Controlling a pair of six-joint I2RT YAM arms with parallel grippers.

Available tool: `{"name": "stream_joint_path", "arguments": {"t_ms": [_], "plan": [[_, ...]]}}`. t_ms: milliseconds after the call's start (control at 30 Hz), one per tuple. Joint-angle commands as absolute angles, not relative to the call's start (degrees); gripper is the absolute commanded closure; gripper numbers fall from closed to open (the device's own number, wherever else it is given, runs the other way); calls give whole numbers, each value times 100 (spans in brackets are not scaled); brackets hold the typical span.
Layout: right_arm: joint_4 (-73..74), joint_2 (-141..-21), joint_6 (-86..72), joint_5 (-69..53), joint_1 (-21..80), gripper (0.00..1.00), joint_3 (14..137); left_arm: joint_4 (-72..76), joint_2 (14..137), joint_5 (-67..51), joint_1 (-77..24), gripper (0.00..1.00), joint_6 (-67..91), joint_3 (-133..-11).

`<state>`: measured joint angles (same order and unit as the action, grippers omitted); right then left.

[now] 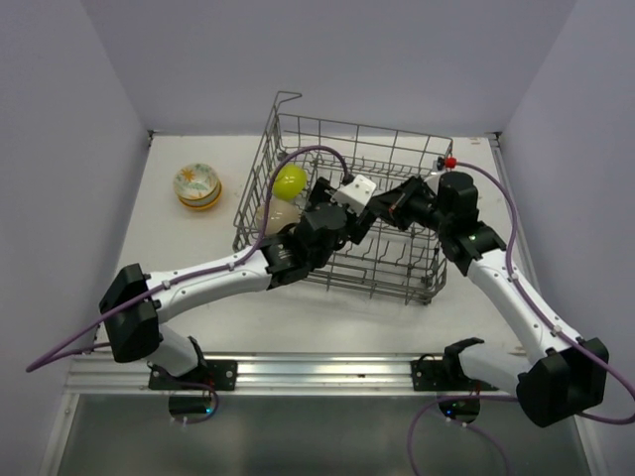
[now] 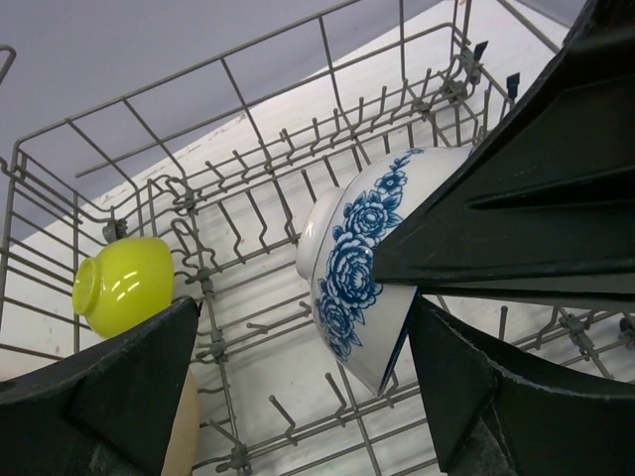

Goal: Unload the bowls from the dish rack

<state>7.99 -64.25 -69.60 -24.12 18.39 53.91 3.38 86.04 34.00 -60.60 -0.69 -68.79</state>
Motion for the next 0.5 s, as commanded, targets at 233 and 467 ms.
{"name": "stream_joint_path", "arguments": {"t_ms": [233,467], "plan": [[-176,-6011,-7400,-2751,1855,100,5344,791,8877,3638,-6108,28,220,-6803],[-255,-6038,-7497,-3111,1863,100,5230,940,9017,3823,-6108,72,79,-6759]]}}
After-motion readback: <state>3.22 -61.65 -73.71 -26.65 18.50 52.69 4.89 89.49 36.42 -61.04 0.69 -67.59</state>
